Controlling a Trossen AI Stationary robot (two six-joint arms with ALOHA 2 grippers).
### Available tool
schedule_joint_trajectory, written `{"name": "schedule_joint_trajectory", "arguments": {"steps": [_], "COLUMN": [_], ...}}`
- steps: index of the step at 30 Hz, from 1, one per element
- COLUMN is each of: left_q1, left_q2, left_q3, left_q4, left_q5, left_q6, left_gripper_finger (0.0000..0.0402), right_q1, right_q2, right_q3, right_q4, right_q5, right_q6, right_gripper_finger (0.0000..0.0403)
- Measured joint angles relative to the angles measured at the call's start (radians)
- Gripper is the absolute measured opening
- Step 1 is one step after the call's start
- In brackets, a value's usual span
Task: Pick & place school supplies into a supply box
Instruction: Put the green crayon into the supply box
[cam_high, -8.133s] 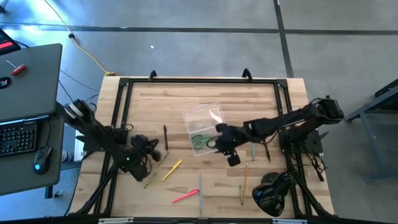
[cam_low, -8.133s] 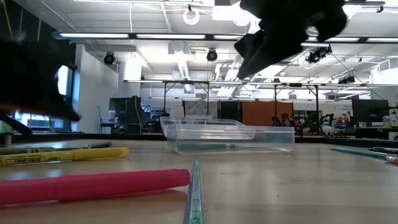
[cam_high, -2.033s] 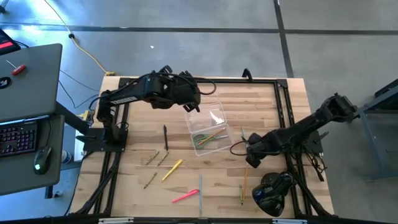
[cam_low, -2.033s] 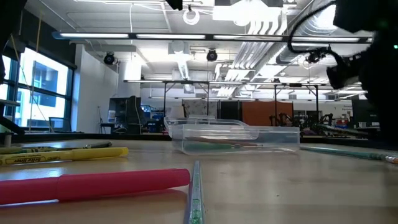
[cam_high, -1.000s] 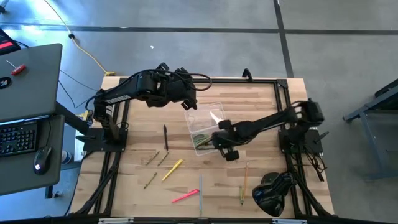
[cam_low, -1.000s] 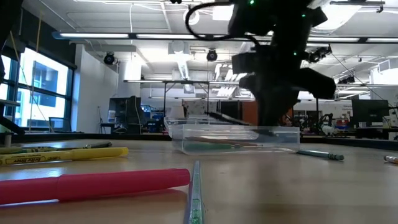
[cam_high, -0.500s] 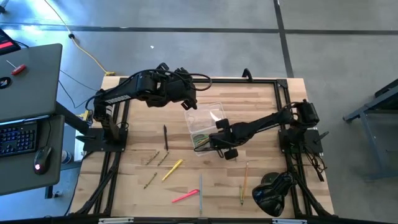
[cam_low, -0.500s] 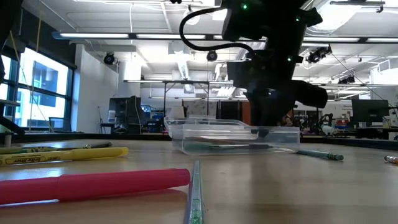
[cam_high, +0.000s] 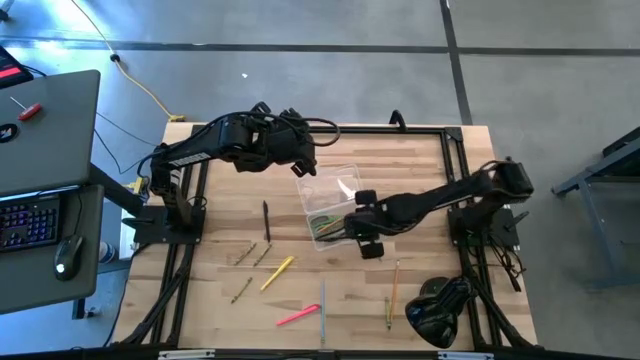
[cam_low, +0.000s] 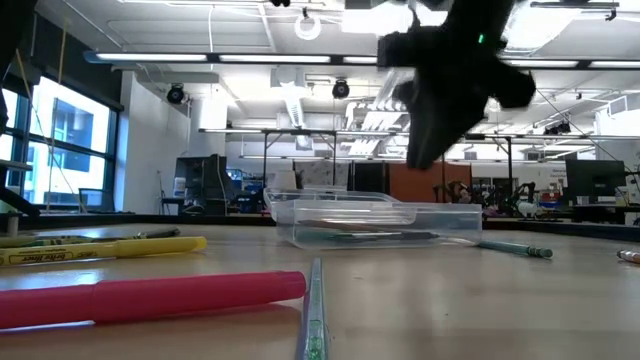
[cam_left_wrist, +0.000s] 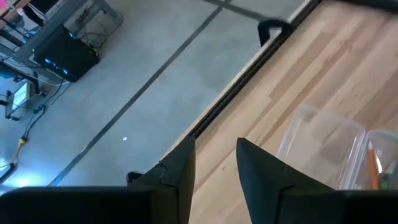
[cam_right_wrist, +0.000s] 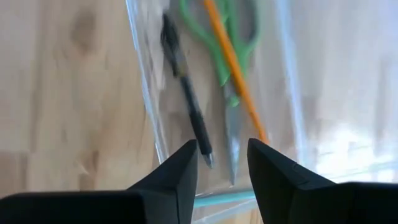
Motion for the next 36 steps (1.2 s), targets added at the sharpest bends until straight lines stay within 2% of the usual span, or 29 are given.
{"name": "schedule_joint_trajectory", "arguments": {"steps": [2, 6, 12, 15, 17, 20, 26, 29, 31, 36], "left_q1": [0.000, -0.010, -0.101, -0.188, -0.258, -0.370, -0.554, -0.649, -0.704, -0.824], "left_q2": [-0.004, -0.030, -0.069, -0.115, -0.161, -0.246, -0.470, -0.553, -0.596, -0.635], "left_q3": [-0.004, -0.010, -0.015, -0.077, -0.171, -0.385, -0.909, -1.128, -1.241, -1.459], "left_q4": [-0.001, -0.003, 0.000, -0.001, 0.003, 0.002, -0.004, 0.025, 0.097, 0.347], "left_q5": [0.053, 0.228, 0.235, 0.249, 0.200, 0.113, 0.087, 0.081, 0.076, 0.028], "left_q6": [-0.019, -0.058, -0.114, -0.162, -0.229, -0.394, -0.960, -1.222, -1.280, -1.293], "left_gripper_finger": [0.0149, 0.0149, 0.0149, 0.0149, 0.0149, 0.0149, 0.0149, 0.0150, 0.0150, 0.0150], "right_q1": [0.015, 0.039, 0.064, 0.066, 0.065, 0.065, 0.065, 0.065, 0.065, 0.065], "right_q2": [-0.049, -0.133, -0.225, -0.264, -0.285, -0.316, -0.375, -0.395, -0.405, -0.407], "right_q3": [-0.004, -0.030, -0.101, -0.157, -0.199, -0.262, -0.383, -0.425, -0.437, -0.442], "right_q4": [0.007, 0.036, 0.105, 0.135, 0.162, 0.203, 0.328, 0.391, 0.425, 0.526], "right_q5": [0.028, 0.098, 0.155, 0.150, 0.150, 0.148, 0.132, 0.128, 0.129, 0.130], "right_q6": [0.037, 0.087, 0.111, 0.112, 0.115, 0.115, 0.116, 0.116, 0.115, 0.110], "right_gripper_finger": [0.0117, 0.0118, 0.0117, 0.0118, 0.0118, 0.0117, 0.0119, 0.0118, 0.0118, 0.0118]}}
